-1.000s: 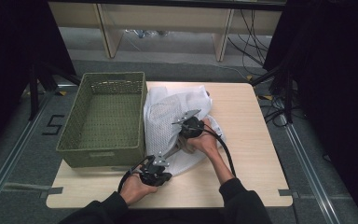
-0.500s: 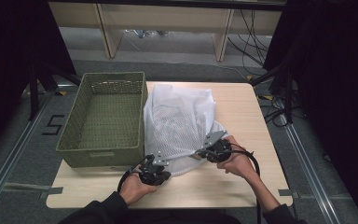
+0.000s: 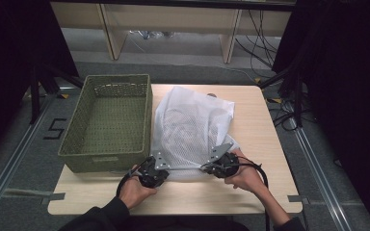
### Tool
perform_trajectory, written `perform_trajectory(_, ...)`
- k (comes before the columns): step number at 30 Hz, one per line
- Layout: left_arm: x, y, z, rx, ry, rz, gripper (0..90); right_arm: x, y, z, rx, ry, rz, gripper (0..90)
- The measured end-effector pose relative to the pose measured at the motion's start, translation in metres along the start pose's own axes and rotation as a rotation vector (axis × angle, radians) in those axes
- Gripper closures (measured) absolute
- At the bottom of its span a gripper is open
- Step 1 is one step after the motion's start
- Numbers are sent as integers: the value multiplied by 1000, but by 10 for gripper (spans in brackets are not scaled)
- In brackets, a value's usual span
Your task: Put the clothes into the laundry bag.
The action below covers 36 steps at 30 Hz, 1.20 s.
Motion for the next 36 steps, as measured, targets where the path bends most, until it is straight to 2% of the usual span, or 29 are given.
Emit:
perform_trajectory(1,0,-1,-2,-2,0,-6,860,0,3,-1,-1,-21,0,900)
perform_trajectory(4,2,-7,-14,-16,11,-40,755,-2,5,0,-6,-1,12,900)
perform_trajectory(6,5,-8,-23,-44,34,-59,701,-2,4,-2,-2,-1,5,900)
perform_trajectory(7,6,-8,-28,-52,37,-62,664,-3,1,-2,-7,14,5,900)
perform_trajectory(9,10,-4,-36,-86,11,-82,617,-3,-5,-4,-16,28,-5,900)
perform_trajectory(10,12,-1,-41,-109,-4,-99,612,-2,-8,-6,-19,16,-19,900)
perform_trajectory(11,14,2,-45,-114,-15,-102,594,-1,-13,-7,-31,37,-29,900)
perform_trajectory(12,17,6,-48,-105,-20,-95,576,0,-17,-8,-43,43,-39,900)
perform_trajectory(13,20,10,-53,-112,-46,-114,550,1,-22,-10,-53,48,-53,900)
perform_trajectory(15,28,19,-56,-84,-53,-133,501,2,-29,-13,-62,42,-70,900)
perform_trajectory(16,33,24,-57,-80,-39,-144,477,1,-32,-13,-73,60,-66,900)
perform_trajectory(17,37,29,-58,-80,-64,-140,468,0,-33,-15,-73,42,-76,900)
perform_trajectory(19,44,38,-60,-72,-103,-156,452,-1,-35,-16,-76,43,-68,900)
perform_trajectory(20,48,41,-58,-32,-81,-149,442,-3,-35,-15,-75,56,-61,900)
perform_trajectory(21,50,46,-60,-55,-145,-145,430,-3,-35,-15,-72,66,-56,900)
perform_trajectory(22,53,51,-61,-48,-178,-157,417,-4,-35,-16,-72,60,-62,900)
perform_trajectory(23,55,55,-58,-37,-145,-142,417,-5,-35,-16,-62,66,-60,900)
perform_trajectory(24,58,58,-57,-23,-144,-148,410,-5,-34,-17,-70,61,-60,900)
perform_trajectory(25,60,62,-59,-25,-171,-159,398,-6,-35,-17,-75,61,-57,900)
perform_trajectory(26,61,63,-59,-17,-151,-137,398,-6,-35,-17,-70,51,-59,900)
perform_trajectory(28,63,66,-61,-15,-172,-142,388,-7,-36,-16,-70,84,-48,900)
perform_trajectory(29,65,68,-62,-7,-188,-156,385,-7,-36,-17,-65,56,-61,900)
perform_trajectory(30,67,72,-63,3,-210,-191,384,-8,-36,-17,-71,68,-58,900)
perform_trajectory(31,67,73,-62,5,-218,-200,409,-8,-36,-17,-65,79,-53,900)
perform_trajectory(32,68,75,-60,20,-209,-209,488,-9,-36,-17,-59,76,-57,900)
perform_trajectory(33,69,76,-56,31,-200,-196,589,-9,-36,-17,-60,72,-58,900)
perform_trajectory(34,69,76,-54,41,-221,-209,690,-9,-36,-17,-62,73,-55,900)
perform_trajectory(35,71,78,-52,61,-242,-246,781,-9,-36,-17,-61,74,-54,900)
perform_trajectory(36,72,75,-47,83,-199,-235,829,-9,-36,-17,-69,75,-54,900)
Point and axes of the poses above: each handheld gripper's, and its own axes: y roughly forward along the jaws, x roughly out of its top, z roughly to its left, the point moved 2 cm from there along y, roughly forward along the jaws, and after that the axes turned 10 degrees about -y, right-handed, at the moved point
